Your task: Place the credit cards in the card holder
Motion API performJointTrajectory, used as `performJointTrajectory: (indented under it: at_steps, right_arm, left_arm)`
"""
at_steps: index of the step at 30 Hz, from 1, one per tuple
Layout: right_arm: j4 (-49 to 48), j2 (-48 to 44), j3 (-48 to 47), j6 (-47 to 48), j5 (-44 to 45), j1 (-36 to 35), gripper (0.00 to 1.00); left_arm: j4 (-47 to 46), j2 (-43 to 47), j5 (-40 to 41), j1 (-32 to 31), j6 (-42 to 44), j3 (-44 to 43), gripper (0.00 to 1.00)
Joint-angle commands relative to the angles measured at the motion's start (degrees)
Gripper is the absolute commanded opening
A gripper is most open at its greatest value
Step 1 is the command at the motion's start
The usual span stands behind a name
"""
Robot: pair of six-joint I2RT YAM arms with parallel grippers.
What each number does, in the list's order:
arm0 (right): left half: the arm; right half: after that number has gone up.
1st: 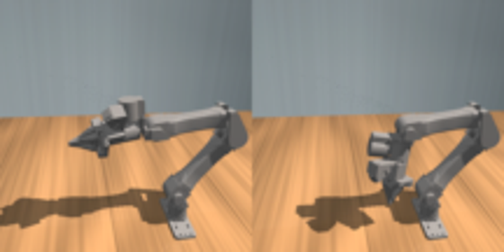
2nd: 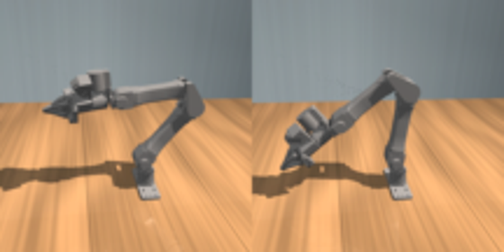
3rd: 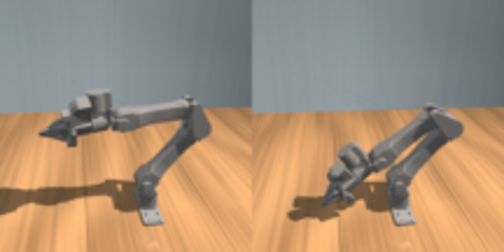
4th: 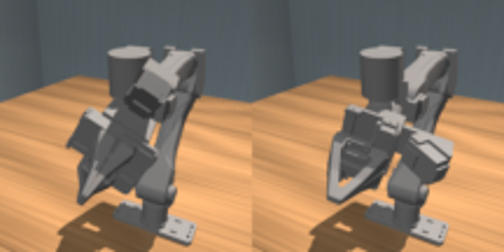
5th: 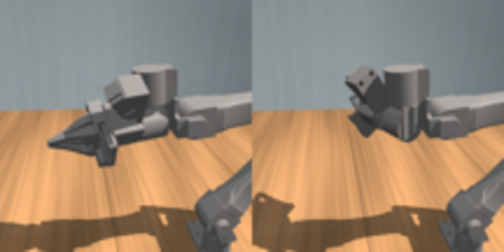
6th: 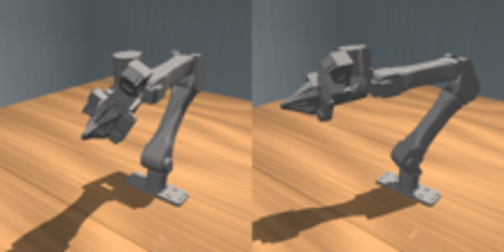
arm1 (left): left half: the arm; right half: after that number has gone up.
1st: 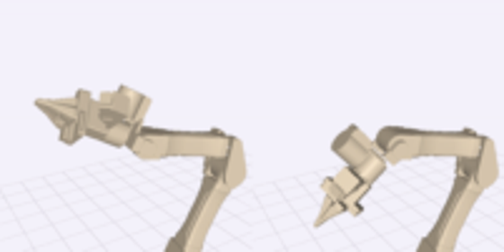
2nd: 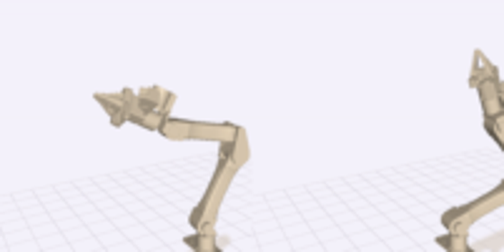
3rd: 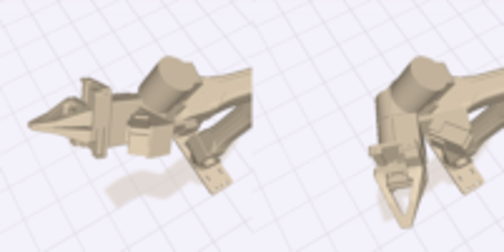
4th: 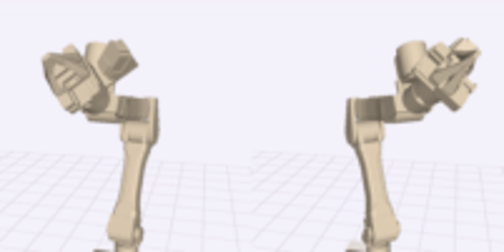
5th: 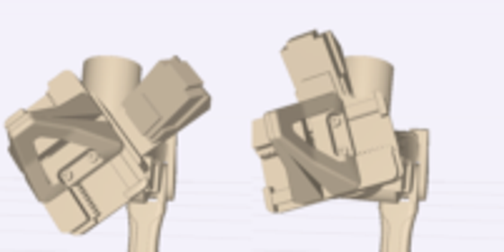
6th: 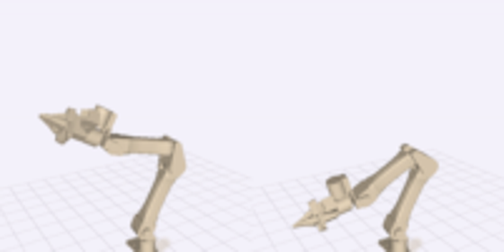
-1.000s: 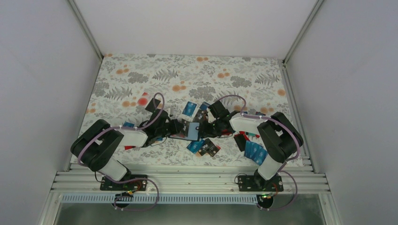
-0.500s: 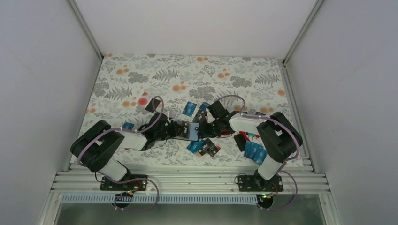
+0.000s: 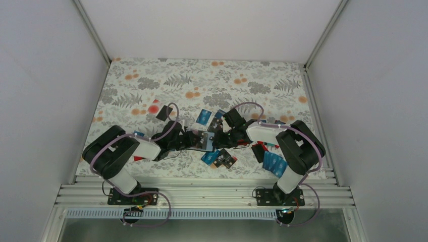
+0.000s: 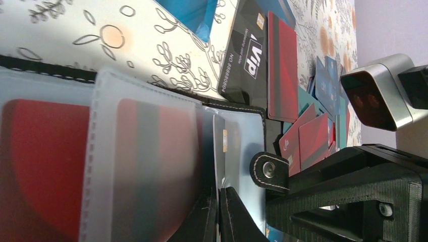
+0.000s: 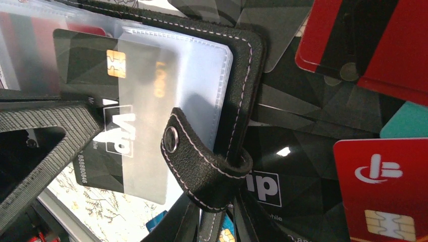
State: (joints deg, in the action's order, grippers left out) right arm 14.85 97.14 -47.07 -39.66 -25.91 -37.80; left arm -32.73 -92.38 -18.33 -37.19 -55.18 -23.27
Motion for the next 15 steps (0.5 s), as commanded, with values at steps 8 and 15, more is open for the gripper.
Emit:
performJointTrajectory:
  at_steps: [8,15]
  right_arm:
    - [2.4,2.3,-1.7,0.2,1.5,-1.3,0.19]
    - [2.7,2.3,-2.4,0.4,1.4,-1.4,0.19]
  left_arm:
    - [0.9,-5.5,-2.5,-3.4,-0.5,-2.9,0.02]
    - [1.4,-7.1,-2.5,-5.1,-1.0,-4.1,0.02]
